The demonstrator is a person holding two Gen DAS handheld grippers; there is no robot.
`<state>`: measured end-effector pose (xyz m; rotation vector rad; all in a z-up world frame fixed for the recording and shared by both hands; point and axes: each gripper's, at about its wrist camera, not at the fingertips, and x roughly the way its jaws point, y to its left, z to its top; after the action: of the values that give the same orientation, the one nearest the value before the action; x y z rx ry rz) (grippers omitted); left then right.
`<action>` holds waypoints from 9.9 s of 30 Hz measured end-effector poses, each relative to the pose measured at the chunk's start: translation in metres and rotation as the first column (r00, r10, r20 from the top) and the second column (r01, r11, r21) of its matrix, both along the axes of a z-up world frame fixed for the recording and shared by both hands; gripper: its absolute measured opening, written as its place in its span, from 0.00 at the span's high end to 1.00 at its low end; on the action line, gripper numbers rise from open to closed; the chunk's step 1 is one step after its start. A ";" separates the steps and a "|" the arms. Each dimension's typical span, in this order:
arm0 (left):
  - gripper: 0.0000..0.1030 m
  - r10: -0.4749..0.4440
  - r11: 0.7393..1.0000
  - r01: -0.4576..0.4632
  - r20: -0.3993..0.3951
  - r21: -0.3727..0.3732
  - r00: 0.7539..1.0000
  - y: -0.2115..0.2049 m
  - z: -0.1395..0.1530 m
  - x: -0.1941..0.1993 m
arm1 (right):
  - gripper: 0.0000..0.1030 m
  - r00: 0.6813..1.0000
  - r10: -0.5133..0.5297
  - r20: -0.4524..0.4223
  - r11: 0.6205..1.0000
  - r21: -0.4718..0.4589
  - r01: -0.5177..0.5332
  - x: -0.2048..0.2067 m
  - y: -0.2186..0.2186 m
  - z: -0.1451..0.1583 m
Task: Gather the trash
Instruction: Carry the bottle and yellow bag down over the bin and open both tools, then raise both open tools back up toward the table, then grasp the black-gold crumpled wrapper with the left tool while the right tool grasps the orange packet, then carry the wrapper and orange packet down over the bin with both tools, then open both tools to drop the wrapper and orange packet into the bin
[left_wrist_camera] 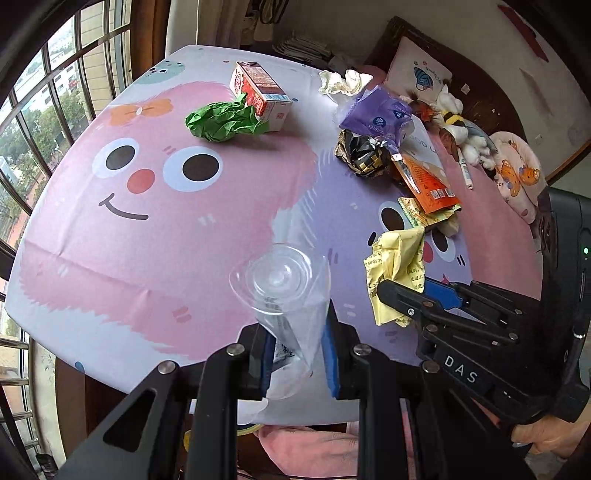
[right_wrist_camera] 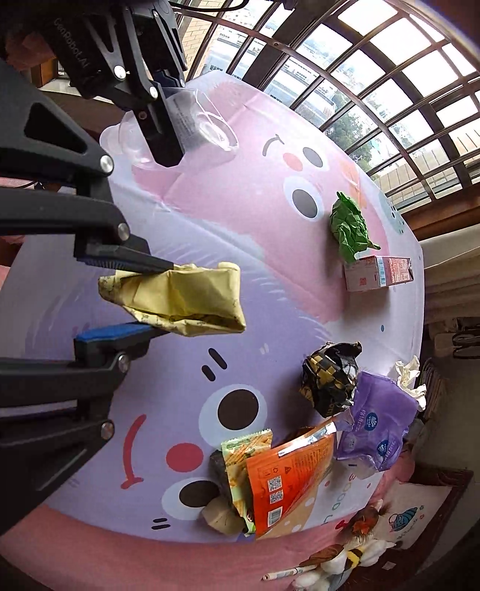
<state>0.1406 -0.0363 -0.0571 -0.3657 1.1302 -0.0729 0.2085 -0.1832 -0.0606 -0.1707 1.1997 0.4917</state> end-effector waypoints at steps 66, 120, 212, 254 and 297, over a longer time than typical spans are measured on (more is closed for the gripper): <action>0.56 -0.170 0.984 0.144 -0.305 -0.106 0.937 0.014 -0.352 -0.126 | 0.72 0.902 -0.247 -0.353 0.965 -0.008 0.262 -0.187 0.012 -0.374; 0.06 -0.215 0.973 0.191 0.214 0.127 0.953 0.050 0.102 -0.096 | 0.51 0.861 -0.451 0.237 0.893 0.133 0.431 -0.163 -0.038 0.061; 0.55 -0.211 0.964 0.178 0.158 0.199 0.965 0.060 0.089 -0.075 | 0.83 0.976 -0.214 -0.047 0.937 0.273 0.219 -0.087 0.016 0.068; 0.53 -0.224 0.969 0.244 -0.296 0.031 0.928 0.018 -0.345 -0.167 | 0.83 0.796 -0.477 -0.373 0.849 0.038 0.526 -0.234 -0.012 -0.336; 0.03 0.047 0.987 -0.030 -0.107 0.155 0.993 0.101 -0.234 -0.174 | 0.46 0.857 -0.369 -0.361 0.909 0.051 0.413 -0.187 0.032 -0.291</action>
<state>-0.0337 0.0642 -0.2908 -0.2559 1.2289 0.0687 0.0218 -0.1516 -0.3519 0.2816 1.4964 0.2378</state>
